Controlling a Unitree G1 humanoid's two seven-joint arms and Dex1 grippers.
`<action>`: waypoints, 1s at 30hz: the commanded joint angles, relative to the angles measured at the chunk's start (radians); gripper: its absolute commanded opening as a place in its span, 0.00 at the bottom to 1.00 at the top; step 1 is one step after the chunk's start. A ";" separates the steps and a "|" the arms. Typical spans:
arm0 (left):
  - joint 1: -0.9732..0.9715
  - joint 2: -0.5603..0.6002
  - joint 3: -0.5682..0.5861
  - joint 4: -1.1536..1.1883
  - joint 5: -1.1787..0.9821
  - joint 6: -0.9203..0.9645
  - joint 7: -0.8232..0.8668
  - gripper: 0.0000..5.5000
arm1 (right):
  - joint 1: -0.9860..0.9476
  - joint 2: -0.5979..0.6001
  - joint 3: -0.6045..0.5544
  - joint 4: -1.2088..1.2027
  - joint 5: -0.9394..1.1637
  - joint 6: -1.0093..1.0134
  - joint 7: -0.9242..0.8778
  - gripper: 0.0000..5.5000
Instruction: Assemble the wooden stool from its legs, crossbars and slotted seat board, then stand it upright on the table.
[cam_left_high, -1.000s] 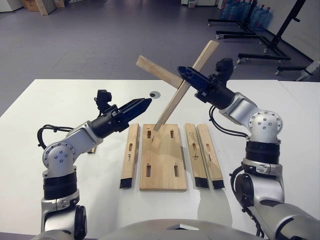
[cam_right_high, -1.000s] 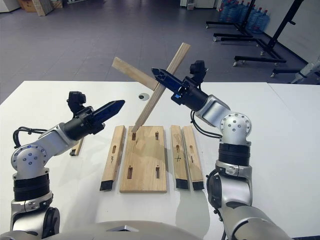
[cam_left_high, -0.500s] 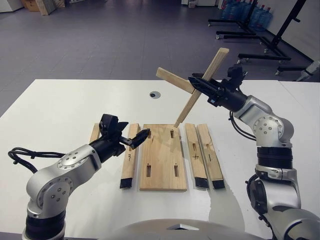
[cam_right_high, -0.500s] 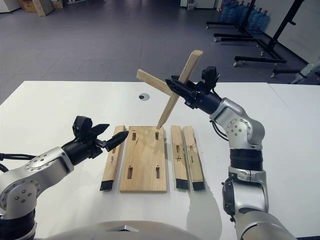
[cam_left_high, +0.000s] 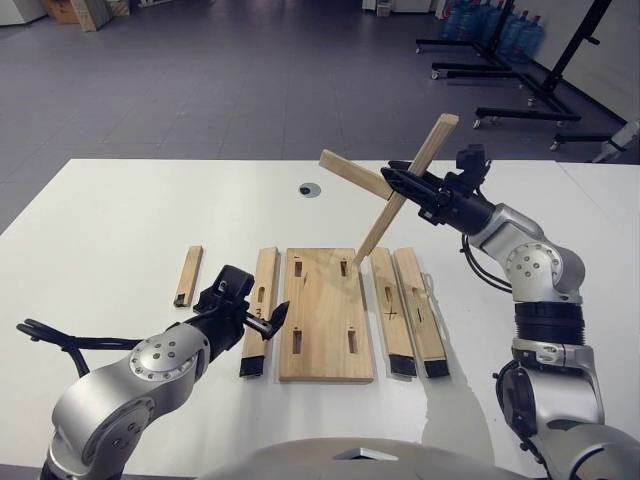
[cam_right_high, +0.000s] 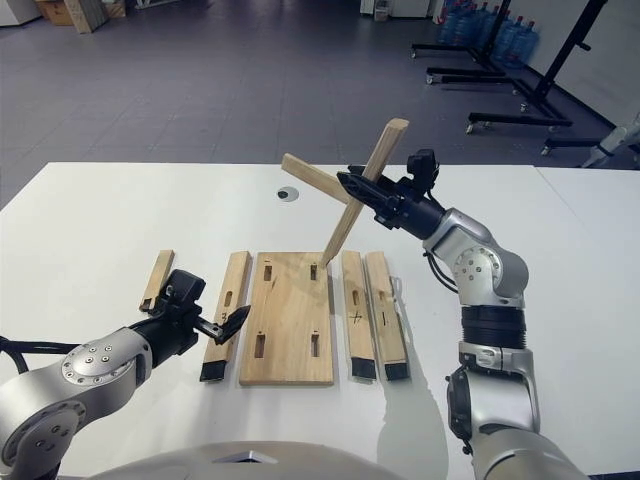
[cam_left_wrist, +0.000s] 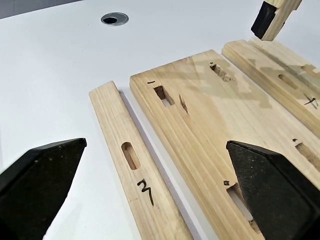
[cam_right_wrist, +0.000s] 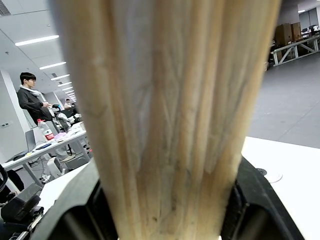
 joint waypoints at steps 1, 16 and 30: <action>-0.012 -0.061 0.010 0.026 -0.007 0.045 -0.008 0.94 | -0.053 0.028 0.001 0.093 -0.040 -0.084 0.028 0.38; -0.071 -0.061 0.025 0.048 0.011 0.126 -0.104 0.94 | -0.129 0.093 0.062 0.352 -0.218 -0.430 0.233 0.38; -0.085 -0.069 0.011 0.075 0.077 0.112 -0.187 0.94 | -0.162 0.063 0.070 0.511 -0.207 -0.393 0.525 0.38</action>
